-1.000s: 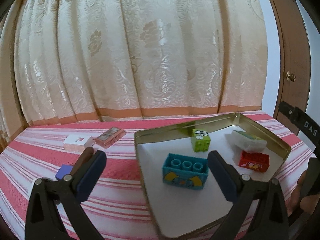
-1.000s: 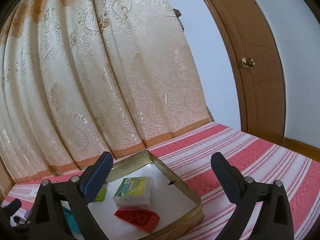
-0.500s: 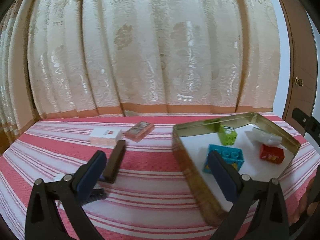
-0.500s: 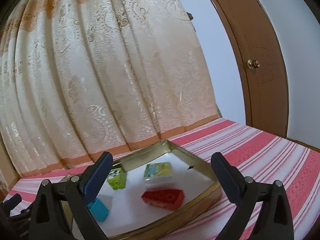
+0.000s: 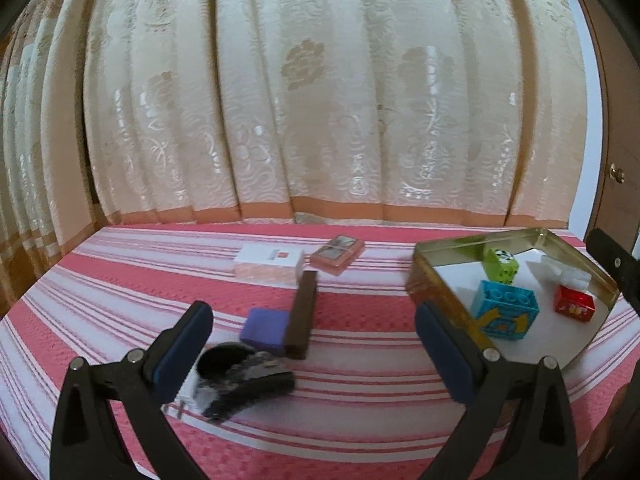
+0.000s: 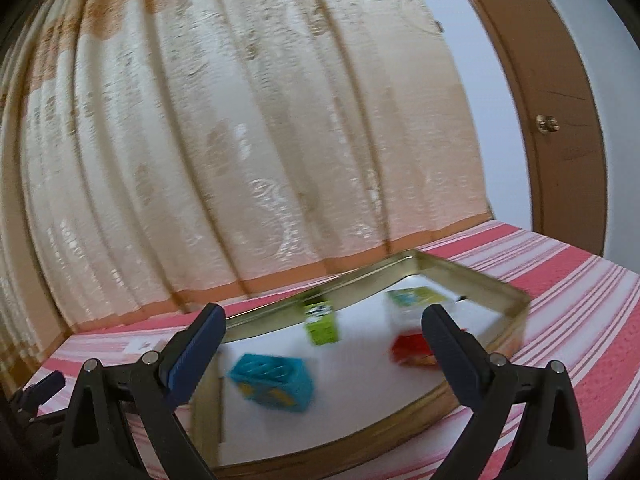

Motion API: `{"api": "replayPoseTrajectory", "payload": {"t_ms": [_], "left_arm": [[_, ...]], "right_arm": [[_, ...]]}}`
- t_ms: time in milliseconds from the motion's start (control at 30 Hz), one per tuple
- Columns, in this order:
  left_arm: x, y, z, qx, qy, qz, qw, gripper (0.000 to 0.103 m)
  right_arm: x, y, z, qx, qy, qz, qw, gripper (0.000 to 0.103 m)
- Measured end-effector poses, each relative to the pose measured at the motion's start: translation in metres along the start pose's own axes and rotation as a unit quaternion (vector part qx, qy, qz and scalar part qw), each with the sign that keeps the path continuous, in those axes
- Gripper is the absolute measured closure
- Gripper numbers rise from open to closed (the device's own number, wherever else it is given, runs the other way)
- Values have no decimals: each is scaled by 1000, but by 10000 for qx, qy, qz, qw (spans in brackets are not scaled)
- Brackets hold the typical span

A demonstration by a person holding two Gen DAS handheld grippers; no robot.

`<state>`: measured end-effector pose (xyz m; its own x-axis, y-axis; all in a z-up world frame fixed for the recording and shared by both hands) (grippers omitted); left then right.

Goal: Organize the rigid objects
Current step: 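Move both tools back toward the white charger and black hair clip, then grasp the black hair clip with the right tool while the left tool approaches the white charger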

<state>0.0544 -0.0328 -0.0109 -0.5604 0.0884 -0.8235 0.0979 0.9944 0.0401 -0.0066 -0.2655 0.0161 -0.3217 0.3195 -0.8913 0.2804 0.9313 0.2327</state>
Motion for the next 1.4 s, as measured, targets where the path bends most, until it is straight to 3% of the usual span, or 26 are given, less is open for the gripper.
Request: {"api": "replayPoseTrajectory", "payload": {"t_ms": [533, 733, 1100, 1267, 1400], "left_arm": [[1, 78, 12, -225, 223, -461, 9984, 1], [2, 107, 20, -293, 411, -592, 9970, 1], [9, 177, 42, -603, 939, -1116, 9875, 1], [14, 196, 49, -854, 1153, -1364, 9802, 1], [16, 199, 52, -880, 1229, -1408, 9784, 1]], "right_arm": [[28, 93, 10, -685, 395, -477, 9957, 3], [41, 130, 21, -937, 780, -864, 9888, 3], [70, 184, 44, -1343, 1631, -1619, 9639, 3], [83, 204, 54, -1613, 2050, -1735, 9497, 3], [99, 223, 64, -1564, 2458, -2070, 9340, 3]]}}
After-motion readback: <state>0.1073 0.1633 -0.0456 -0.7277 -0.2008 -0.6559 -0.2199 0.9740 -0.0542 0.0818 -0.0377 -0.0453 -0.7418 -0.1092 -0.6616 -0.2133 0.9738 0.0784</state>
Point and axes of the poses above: each gripper's, at about its wrist camera, not at the fingertips, and z roughly the way its jaws point, y to its left, x to its underside, the point moved 5 cm from there along z, roughly the way its jaws point, and after that the axes turned 7 degrees about y, right-handed, at the moved point
